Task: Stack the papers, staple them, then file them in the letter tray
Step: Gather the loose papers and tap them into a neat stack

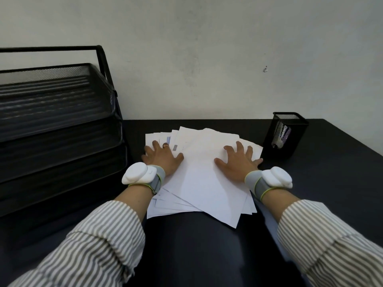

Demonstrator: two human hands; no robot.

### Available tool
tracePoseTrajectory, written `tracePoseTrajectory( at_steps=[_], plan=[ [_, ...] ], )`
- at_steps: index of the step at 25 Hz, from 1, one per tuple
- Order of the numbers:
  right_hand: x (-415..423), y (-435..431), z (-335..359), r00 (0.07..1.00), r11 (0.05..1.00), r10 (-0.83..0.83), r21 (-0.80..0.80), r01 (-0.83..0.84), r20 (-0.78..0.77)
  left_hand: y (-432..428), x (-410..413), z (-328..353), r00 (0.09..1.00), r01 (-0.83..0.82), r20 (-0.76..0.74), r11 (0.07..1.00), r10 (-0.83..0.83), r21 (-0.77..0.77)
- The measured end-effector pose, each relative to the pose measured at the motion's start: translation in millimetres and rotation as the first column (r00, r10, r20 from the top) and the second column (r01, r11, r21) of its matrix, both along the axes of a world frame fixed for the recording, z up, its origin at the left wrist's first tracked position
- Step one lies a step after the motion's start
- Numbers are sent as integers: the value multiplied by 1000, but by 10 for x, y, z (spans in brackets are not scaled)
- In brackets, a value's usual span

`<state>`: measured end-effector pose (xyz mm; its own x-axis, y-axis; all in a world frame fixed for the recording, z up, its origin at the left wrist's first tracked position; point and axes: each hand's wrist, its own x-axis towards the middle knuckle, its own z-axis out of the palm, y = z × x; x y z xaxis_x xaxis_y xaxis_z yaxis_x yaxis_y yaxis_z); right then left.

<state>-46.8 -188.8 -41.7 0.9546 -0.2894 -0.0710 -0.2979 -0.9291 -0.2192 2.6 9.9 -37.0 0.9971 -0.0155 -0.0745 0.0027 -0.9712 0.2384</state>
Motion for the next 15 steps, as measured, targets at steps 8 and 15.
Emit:
tracePoseTrajectory(
  at_steps=[8, 15],
  plan=[
    [115, 205, -8, 997, 997, 76, -13, -76, -5, -95, 7, 38, 999, 35, 25, 997, -34, -72],
    [208, 397, 7, 991, 991, 131, -12, -131, -5, -147, 24, 39, 996, 83, 41, 985, -78, -148]
  ],
)
